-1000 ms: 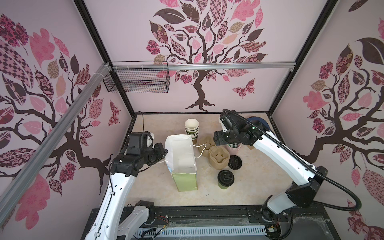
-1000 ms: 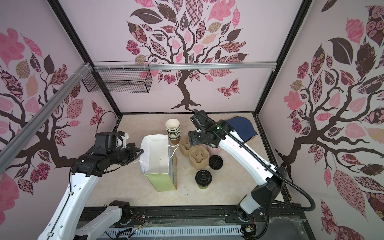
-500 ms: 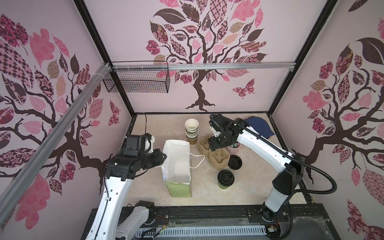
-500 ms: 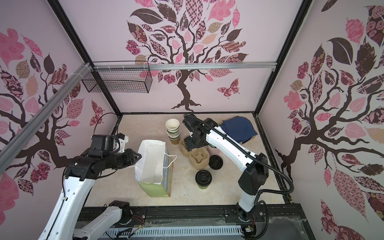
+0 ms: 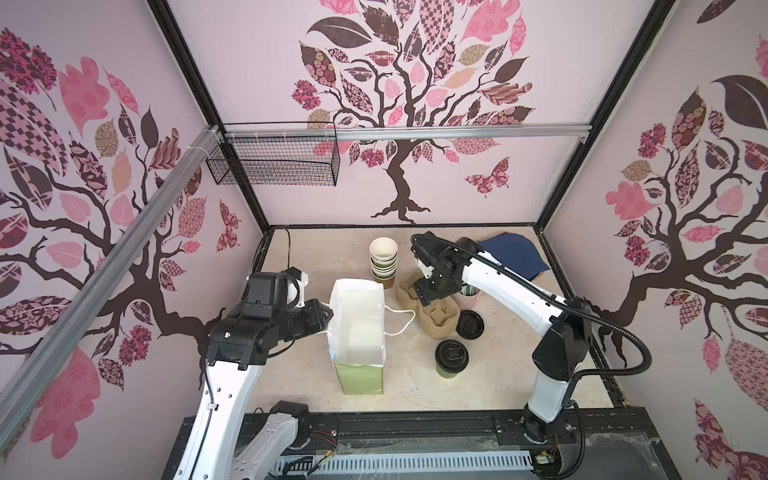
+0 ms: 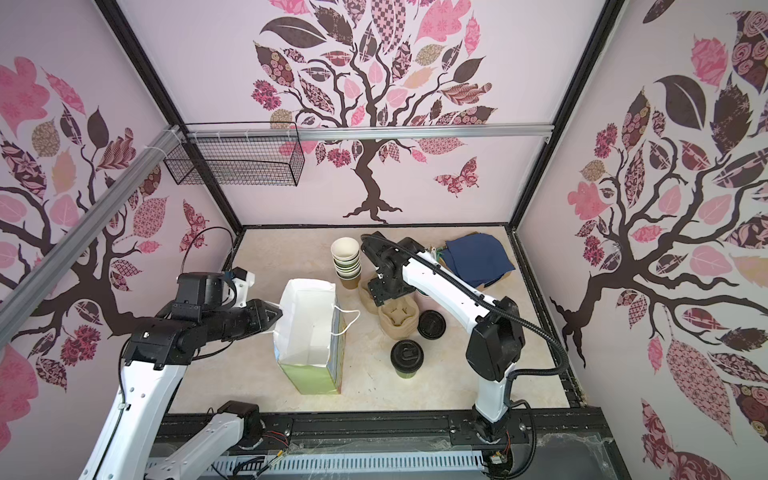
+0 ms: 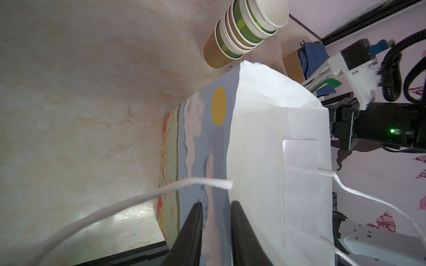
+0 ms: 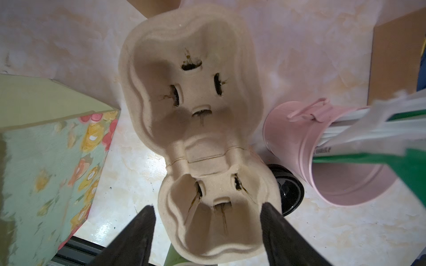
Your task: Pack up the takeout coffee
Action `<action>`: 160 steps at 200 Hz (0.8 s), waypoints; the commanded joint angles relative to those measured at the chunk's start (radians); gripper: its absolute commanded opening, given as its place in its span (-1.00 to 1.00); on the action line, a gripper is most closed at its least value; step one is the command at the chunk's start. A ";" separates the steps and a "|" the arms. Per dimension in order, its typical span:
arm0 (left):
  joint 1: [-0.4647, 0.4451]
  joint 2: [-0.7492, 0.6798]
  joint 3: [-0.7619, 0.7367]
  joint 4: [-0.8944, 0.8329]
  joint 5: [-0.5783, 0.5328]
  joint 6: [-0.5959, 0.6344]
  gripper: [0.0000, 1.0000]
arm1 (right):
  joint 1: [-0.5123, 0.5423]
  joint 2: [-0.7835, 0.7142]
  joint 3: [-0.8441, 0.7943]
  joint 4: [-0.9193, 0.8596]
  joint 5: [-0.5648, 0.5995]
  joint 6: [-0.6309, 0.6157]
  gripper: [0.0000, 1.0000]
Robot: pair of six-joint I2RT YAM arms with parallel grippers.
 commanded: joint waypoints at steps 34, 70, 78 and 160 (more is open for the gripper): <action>-0.001 0.006 -0.035 0.011 0.002 0.011 -0.59 | 0.003 0.069 0.034 -0.047 0.031 -0.036 0.43; 0.000 0.007 -0.042 0.020 0.005 0.000 -0.64 | 0.011 0.088 0.052 -0.036 -0.012 -0.051 0.34; 0.000 0.007 -0.042 0.022 0.005 -0.001 -0.65 | 0.012 0.095 0.059 -0.039 -0.006 -0.053 0.32; -0.001 0.008 -0.035 0.005 0.013 0.002 -0.83 | 0.013 0.179 0.161 -0.068 0.050 -0.078 0.23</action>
